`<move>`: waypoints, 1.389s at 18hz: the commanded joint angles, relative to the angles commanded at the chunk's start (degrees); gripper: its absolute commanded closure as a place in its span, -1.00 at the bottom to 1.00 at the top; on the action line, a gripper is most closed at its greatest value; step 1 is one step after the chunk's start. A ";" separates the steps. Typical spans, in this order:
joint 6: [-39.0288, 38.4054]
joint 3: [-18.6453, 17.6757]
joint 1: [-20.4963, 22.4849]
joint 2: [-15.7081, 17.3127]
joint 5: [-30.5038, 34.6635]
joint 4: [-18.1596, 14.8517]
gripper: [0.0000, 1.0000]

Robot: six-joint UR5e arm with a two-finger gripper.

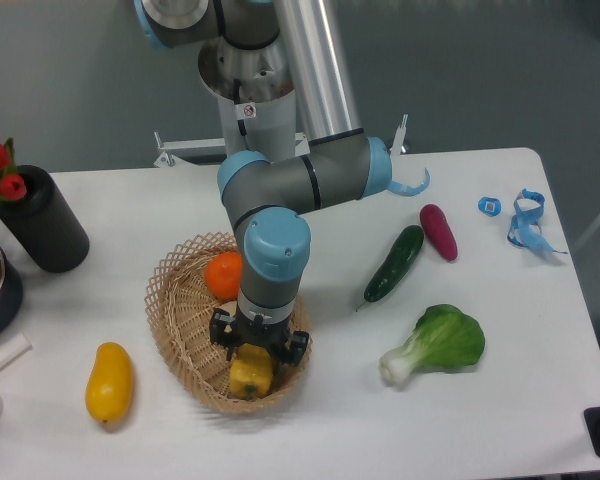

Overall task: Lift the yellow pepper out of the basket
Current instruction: 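Lift the held yellow pepper up and out of the basket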

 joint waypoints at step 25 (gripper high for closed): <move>31.99 0.97 13.18 19.16 1.93 -9.93 0.59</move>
